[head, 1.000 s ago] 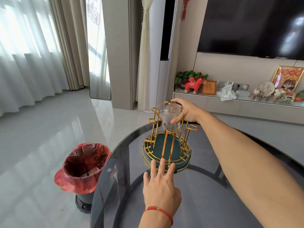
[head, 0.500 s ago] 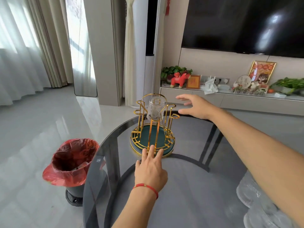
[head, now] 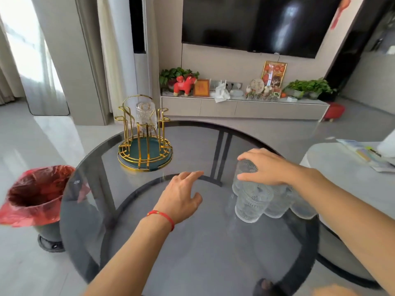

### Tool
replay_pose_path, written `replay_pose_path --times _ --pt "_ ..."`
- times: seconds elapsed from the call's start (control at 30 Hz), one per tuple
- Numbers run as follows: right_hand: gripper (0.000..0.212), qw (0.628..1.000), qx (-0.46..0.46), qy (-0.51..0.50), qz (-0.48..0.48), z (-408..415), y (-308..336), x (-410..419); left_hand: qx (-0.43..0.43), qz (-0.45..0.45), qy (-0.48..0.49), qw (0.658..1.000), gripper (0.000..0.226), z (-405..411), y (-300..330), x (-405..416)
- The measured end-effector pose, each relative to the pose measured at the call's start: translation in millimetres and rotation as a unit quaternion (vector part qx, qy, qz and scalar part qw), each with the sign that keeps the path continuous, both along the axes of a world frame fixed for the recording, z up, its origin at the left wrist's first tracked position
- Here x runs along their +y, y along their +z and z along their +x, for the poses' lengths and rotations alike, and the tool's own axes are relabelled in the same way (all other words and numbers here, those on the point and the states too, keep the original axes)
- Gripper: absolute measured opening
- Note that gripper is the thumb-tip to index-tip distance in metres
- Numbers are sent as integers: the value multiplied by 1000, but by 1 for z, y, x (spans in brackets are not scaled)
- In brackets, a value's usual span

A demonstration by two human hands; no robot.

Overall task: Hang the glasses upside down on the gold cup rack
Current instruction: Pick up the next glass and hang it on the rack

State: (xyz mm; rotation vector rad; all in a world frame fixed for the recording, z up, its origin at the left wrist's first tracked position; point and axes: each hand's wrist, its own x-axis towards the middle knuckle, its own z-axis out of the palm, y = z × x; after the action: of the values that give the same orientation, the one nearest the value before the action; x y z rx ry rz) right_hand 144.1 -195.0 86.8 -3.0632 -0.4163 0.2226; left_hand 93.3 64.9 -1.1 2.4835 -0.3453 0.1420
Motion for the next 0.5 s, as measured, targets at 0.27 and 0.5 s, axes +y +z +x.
replay_pose_path --times 0.27,0.5 --pt "68 987 -146 -69 -23 -59 -21 13 -11 -19 -7 1000 57 -21 6 -14" --pt "79 974 -185 -107 -76 -78 -61 6 -23 -38 -19 999 55 -28 6 -25"
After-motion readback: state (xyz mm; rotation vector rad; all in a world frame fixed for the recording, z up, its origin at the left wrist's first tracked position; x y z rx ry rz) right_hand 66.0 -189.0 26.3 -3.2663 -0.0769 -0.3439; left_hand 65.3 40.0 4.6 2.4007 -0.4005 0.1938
